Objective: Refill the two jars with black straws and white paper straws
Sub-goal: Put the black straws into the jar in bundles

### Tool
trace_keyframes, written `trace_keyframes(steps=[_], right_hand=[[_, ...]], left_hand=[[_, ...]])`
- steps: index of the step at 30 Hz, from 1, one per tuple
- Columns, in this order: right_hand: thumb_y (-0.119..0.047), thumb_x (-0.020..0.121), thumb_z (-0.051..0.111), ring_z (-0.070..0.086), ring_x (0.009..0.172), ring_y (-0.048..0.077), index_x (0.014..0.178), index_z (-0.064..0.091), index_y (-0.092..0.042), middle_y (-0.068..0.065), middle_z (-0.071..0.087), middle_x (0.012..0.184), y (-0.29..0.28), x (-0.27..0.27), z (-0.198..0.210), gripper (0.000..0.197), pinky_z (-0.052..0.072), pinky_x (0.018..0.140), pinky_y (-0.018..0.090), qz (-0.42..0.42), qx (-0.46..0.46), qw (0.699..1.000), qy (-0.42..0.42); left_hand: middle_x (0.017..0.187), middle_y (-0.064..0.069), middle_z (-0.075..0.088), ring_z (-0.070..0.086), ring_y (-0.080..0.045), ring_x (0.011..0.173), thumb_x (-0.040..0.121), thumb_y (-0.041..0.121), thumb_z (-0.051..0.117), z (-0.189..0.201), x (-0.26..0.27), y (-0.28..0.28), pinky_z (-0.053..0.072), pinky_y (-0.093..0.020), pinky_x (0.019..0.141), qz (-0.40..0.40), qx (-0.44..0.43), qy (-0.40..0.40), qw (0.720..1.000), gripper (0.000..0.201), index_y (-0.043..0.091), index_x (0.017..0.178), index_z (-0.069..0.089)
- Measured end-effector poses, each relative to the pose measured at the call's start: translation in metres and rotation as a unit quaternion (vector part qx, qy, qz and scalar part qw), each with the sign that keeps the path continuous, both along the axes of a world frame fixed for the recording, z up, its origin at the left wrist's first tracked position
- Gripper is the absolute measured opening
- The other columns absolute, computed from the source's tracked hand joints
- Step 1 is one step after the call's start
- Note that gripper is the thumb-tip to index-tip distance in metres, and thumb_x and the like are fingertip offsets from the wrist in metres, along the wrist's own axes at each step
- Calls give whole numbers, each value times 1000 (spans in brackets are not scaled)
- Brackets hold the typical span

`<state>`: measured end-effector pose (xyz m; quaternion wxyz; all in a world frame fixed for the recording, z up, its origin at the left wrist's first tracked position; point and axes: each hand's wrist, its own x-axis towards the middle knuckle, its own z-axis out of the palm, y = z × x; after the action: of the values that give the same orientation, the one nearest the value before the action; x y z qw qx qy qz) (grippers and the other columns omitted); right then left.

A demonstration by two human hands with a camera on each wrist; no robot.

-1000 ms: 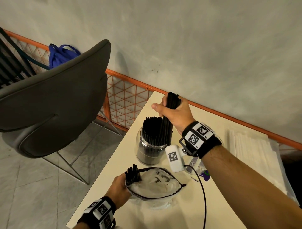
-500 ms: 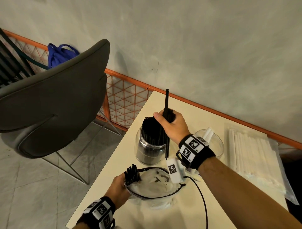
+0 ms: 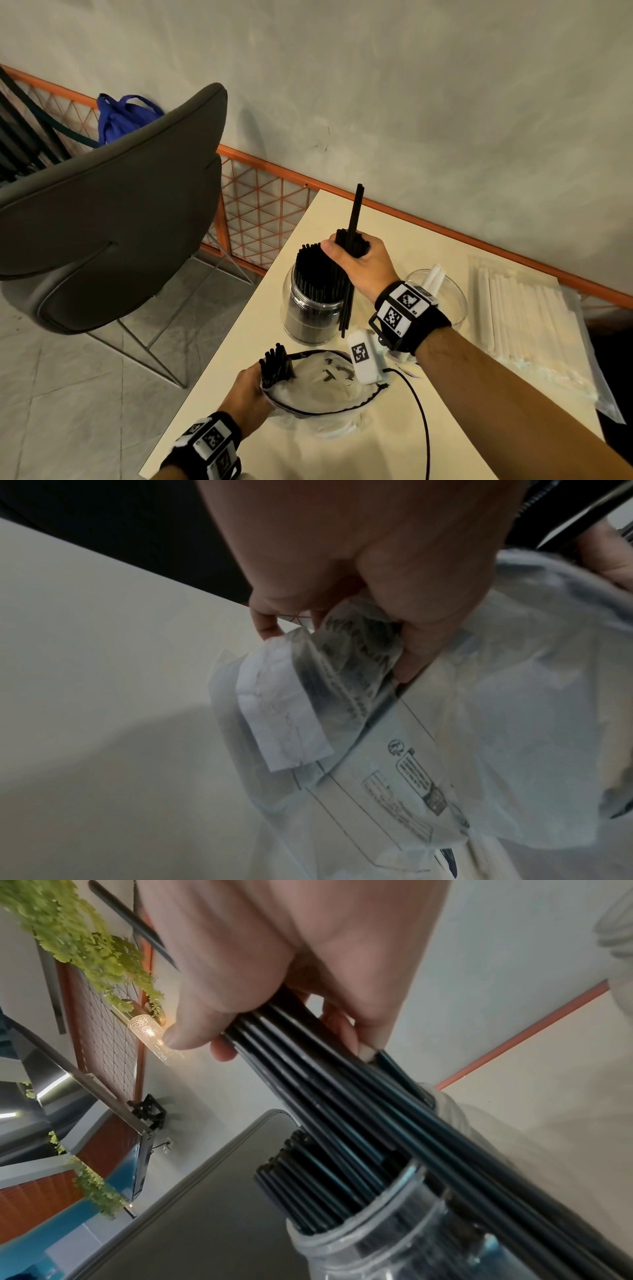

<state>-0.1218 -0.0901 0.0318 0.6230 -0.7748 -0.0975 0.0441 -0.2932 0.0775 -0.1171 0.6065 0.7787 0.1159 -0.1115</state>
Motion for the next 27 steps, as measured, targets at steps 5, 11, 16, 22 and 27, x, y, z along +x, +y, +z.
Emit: trace_keyframes(steps=[5, 11, 16, 22, 27], right_hand=[[-26, 79, 81, 71, 86, 8, 96, 72, -6, 0, 74, 88, -4, -5, -11, 27, 52, 76, 14, 12, -7, 1000, -6], [-28, 80, 80, 70, 83, 2, 98, 73, -8, -1, 75, 89, -1, -8, -14, 29, 50, 71, 10, -5, 8, 1000, 5], [-47, 74, 81, 69, 92, 12, 95, 68, -22, 1, 71, 97, 0, -7, -22, 35, 58, 83, 31, -21, -67, 997, -22], [-66, 66, 72, 60, 103, 27, 82, 54, -66, 3, 62, 100, -4, -10, -27, 24, 54, 88, 43, -18, -143, 987, -70], [-38, 79, 80, 62, 97, 23, 77, 55, -40, 10, 60, 103, -11, -16, -34, 25, 50, 82, 22, -21, -158, 985, -73]], left_hand=[[89, 1, 72, 67, -22, 90, 56, 38, 63, -5, 0, 1, 55, -46, 85, 3, -13, 9, 1000, 34, 31, 88, 67], [90, 0, 73, 66, -27, 93, 54, 34, 67, -6, -1, 3, 53, -51, 87, 11, -36, 3, 999, 34, 29, 88, 69], [82, 23, 72, 63, -16, 89, 54, 39, 54, 3, -1, -3, 53, -42, 89, 7, -50, -16, 999, 30, 31, 81, 64], [88, 9, 73, 66, -27, 92, 57, 37, 59, -7, -3, 3, 53, -51, 88, 18, -47, 1, 999, 29, 28, 82, 69], [89, -4, 72, 65, -31, 90, 57, 35, 60, -7, -3, 3, 54, -52, 84, 11, -39, 11, 999, 31, 26, 85, 70]])
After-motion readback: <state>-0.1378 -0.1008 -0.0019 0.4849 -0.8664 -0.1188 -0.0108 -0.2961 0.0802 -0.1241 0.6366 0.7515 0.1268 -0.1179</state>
